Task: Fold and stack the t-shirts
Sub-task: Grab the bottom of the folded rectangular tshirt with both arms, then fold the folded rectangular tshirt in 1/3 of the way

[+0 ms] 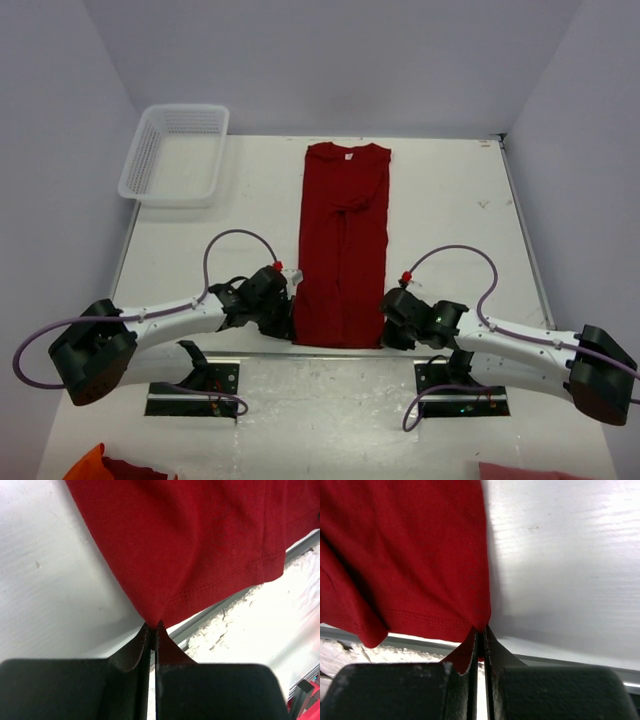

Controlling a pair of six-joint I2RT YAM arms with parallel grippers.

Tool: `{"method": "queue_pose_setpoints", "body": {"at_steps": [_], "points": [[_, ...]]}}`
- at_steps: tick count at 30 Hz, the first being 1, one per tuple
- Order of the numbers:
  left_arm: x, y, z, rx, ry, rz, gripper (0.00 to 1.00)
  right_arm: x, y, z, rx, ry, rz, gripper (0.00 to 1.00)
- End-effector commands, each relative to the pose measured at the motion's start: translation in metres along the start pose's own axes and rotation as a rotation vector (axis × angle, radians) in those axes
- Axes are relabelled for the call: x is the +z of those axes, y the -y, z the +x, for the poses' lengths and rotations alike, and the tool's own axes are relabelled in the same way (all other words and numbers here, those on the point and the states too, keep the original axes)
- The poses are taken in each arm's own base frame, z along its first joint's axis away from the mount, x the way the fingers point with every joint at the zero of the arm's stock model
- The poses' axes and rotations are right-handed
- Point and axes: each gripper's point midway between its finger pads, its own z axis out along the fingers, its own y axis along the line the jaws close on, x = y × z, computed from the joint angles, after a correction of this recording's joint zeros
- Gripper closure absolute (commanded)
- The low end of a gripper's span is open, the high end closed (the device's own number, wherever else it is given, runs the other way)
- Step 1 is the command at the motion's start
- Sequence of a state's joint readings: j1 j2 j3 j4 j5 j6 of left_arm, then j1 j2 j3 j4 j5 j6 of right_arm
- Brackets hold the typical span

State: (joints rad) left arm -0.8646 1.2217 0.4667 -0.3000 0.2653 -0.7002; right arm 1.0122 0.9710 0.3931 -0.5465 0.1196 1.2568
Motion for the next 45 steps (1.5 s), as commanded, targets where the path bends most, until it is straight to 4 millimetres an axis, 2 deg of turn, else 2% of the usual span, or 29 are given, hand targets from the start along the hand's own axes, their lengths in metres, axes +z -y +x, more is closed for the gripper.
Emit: {"method": "queue_pose_setpoints", "body": {"at_steps": [1,10,14,16,17,20,21,22,23,25,26,27,28,29,30,31,32,33,34,35,37,38,39,40,42,44,45], "points": [[-0.007,-0.009,0.012,-0.035,-0.018,-0.031,1.00,-0.010,0.023,-0.006,-0.022,0.052,0.097,1.00],[-0.017,0.004,0.007,0.002,-0.003,0.015,1.00,-0.024,0.012,-0.007,-0.055,0.079,0.040,1.00],[-0.024,0.011,-0.003,0.013,0.031,0.024,1.00,-0.033,0.005,-0.009,-0.078,0.098,0.050,1.00],[-0.029,0.010,-0.008,0.023,0.047,0.002,1.00,-0.043,0.000,-0.019,-0.081,0.142,0.059,1.00],[-0.035,0.017,-0.017,0.035,0.072,0.006,1.00,-0.046,-0.001,-0.023,-0.090,0.159,0.067,1.00],[-0.044,0.017,-0.036,0.046,0.128,-0.049,1.00,-0.058,-0.010,-0.043,-0.116,0.232,0.086,1.00],[-0.049,0.024,-0.053,0.060,0.166,-0.059,1.00,-0.059,-0.012,-0.048,-0.150,0.243,0.105,1.00],[-0.052,0.028,-0.060,0.069,0.179,-0.062,1.00,-0.065,-0.022,-0.057,-0.152,0.265,0.093,1.00],[-0.061,0.040,-0.075,0.080,0.211,-0.055,1.00,-0.067,-0.024,-0.066,-0.146,0.279,0.104,1.00],[-0.062,0.041,-0.092,0.090,0.228,-0.094,1.00,-0.074,-0.037,-0.081,-0.178,0.310,0.109,1.00],[-0.065,0.050,-0.108,0.095,0.249,-0.093,1.00,-0.075,-0.037,-0.091,-0.197,0.326,0.129,1.00],[-0.067,0.051,-0.118,0.102,0.261,-0.105,1.00,-0.077,-0.039,-0.100,-0.204,0.337,0.140,1.00],[-0.069,0.049,-0.129,0.093,0.272,-0.110,1.00,-0.079,-0.049,-0.109,-0.204,0.340,0.127,1.00],[-0.069,0.051,-0.145,0.103,0.283,-0.116,1.00,-0.080,-0.045,-0.126,-0.218,0.356,0.146,1.00],[-0.070,0.046,-0.154,0.094,0.282,-0.134,1.00,-0.083,-0.057,-0.140,-0.218,0.383,0.115,1.00],[-0.078,0.042,-0.175,0.076,0.316,-0.141,1.00,-0.081,-0.053,-0.157,-0.194,0.396,0.135,1.00],[-0.069,0.031,-0.182,0.069,0.294,-0.170,1.00,-0.081,-0.054,-0.165,-0.241,0.388,0.137,1.00],[-0.069,0.025,-0.191,0.062,0.295,-0.177,1.00,-0.081,-0.057,-0.174,-0.250,0.395,0.137,1.00],[-0.070,0.017,-0.203,0.049,0.310,-0.192,1.00,-0.087,-0.070,-0.191,-0.253,0.430,0.109,1.00],[-0.067,0.013,-0.216,0.054,0.311,-0.212,1.00,-0.077,-0.065,-0.201,-0.276,0.398,0.139,1.00],[-0.064,0.001,-0.230,0.041,0.300,-0.244,1.00,-0.076,-0.078,-0.222,-0.289,0.403,0.123,1.00],[-0.058,0.002,-0.243,0.043,0.295,-0.244,1.00,-0.060,-0.072,-0.230,-0.304,0.363,0.161,1.00],[-0.056,-0.001,-0.250,0.045,0.295,-0.249,1.00,-0.055,-0.075,-0.234,-0.316,0.347,0.156,1.00],[-0.052,-0.004,-0.261,0.035,0.290,-0.259,1.00,-0.055,-0.081,-0.247,-0.326,0.355,0.145,1.00],[-0.050,-0.004,-0.276,0.045,0.303,-0.261,1.00,-0.036,-0.085,-0.258,-0.327,0.320,0.140,1.00],[-0.037,-0.008,-0.282,0.043,0.272,-0.263,1.00,-0.017,-0.085,-0.260,-0.344,0.270,0.150,1.00],[-0.036,-0.011,-0.286,0.040,0.268,-0.266,1.00,-0.015,-0.089,-0.266,-0.344,0.272,0.147,1.00]]}}
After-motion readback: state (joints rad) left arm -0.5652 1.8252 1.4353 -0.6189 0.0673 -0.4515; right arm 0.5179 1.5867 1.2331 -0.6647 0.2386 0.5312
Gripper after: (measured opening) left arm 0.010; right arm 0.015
